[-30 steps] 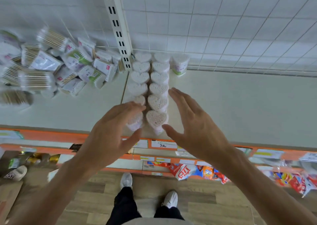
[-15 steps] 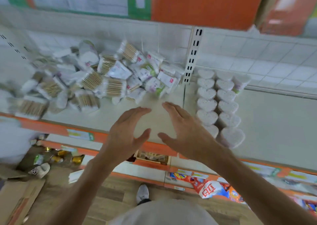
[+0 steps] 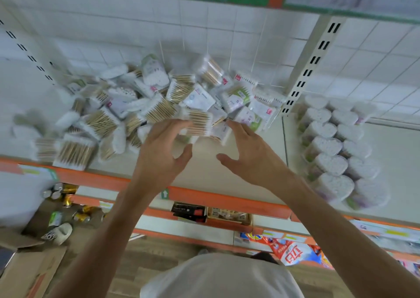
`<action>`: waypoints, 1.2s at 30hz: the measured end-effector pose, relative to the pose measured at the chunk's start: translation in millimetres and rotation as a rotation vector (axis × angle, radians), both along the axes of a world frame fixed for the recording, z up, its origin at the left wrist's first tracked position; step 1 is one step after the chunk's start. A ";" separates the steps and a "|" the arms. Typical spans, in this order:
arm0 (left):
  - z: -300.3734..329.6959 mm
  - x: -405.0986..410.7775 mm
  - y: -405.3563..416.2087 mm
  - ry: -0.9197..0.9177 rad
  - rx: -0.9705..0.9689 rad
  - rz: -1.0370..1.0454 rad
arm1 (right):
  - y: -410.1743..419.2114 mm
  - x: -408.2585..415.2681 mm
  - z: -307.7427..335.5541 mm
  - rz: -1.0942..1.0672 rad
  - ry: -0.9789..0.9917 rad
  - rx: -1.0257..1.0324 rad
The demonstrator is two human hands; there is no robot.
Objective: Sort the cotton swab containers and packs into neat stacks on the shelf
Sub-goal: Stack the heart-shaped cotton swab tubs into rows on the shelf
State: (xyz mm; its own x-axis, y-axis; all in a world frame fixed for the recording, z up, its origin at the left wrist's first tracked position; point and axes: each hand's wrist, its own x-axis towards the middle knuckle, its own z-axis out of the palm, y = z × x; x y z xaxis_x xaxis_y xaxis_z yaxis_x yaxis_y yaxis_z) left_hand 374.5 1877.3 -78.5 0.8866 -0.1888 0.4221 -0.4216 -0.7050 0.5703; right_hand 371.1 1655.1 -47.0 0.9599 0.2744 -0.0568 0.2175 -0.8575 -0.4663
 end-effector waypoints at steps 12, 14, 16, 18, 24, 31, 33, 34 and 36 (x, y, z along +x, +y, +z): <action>-19.7 60.9 11.8 0.008 0.068 -0.118 | -6.6 0.0 -9.0 -0.094 0.008 -0.047; -17.9 55.6 12.4 0.027 -0.002 -0.119 | -11.8 5.8 -13.5 -0.125 0.004 -0.049; -15.1 47.1 11.7 0.033 -0.014 -0.137 | -16.7 17.9 -18.2 -0.166 -0.041 -0.032; -14.6 39.6 9.7 0.030 -0.006 -0.155 | -22.8 34.2 -23.3 -0.233 -0.107 -0.016; -23.3 28.9 -2.3 0.060 0.050 -0.176 | -42.1 63.8 -42.6 -0.303 -0.038 -0.098; -24.3 25.1 -20.8 0.104 0.042 -0.216 | -43.4 49.8 -39.4 -0.309 0.096 -0.046; -28.0 22.5 -26.6 0.129 0.039 -0.220 | -43.2 41.0 -34.8 -0.264 0.196 -0.075; -29.9 20.8 -29.3 0.137 0.042 -0.217 | -42.4 36.8 -33.5 -0.249 0.226 -0.087; -33.8 15.9 -34.1 0.136 0.032 -0.212 | -39.8 28.4 -32.5 -0.233 0.220 -0.063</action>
State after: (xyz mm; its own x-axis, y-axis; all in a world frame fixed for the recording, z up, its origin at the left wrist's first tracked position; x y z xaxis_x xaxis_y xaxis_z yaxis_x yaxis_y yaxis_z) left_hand 390.4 1843.1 -112.3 0.8739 -0.3880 0.2928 -0.4832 -0.6276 0.6105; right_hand 399.5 1615.3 -79.6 0.9594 0.0380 -0.2794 -0.0880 -0.9011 -0.4246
